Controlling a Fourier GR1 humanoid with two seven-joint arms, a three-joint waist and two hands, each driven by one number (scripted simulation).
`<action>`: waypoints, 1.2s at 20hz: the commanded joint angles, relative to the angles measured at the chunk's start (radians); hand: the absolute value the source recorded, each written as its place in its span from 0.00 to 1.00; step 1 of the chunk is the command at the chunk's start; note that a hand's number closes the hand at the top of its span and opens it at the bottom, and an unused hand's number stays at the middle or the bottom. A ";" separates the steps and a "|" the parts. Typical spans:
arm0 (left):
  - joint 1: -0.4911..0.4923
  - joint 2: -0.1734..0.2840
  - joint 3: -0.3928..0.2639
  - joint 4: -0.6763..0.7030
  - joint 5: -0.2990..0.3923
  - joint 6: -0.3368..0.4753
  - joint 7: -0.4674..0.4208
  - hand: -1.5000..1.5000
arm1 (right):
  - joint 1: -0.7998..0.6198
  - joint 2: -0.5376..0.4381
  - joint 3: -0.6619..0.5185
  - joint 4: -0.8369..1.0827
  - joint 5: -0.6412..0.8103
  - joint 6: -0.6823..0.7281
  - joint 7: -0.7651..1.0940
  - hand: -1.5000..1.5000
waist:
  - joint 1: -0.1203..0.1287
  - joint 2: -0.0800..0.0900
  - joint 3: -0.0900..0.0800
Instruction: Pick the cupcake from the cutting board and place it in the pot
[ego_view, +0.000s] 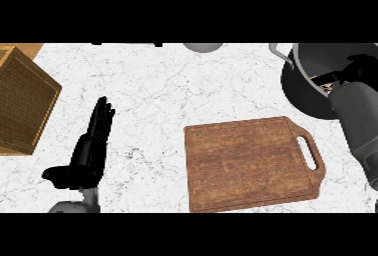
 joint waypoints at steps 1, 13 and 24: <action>0.009 0.004 0.002 0.000 0.006 -0.012 -0.016 0.50 | 0.035 0.042 -0.057 -0.101 -0.093 -0.221 -0.169 0.00 | -0.003 0.010 0.015; 0.049 0.007 0.014 -0.045 0.007 -0.011 0.008 0.50 | 0.198 0.083 -0.221 -0.313 -0.582 -0.291 -0.642 0.00 | -0.022 0.000 0.012; 0.046 -0.014 0.006 -0.064 -0.032 0.023 0.041 0.50 | 0.445 0.088 -0.155 -0.610 -0.761 -0.128 -0.705 0.00 | -0.043 -0.008 0.010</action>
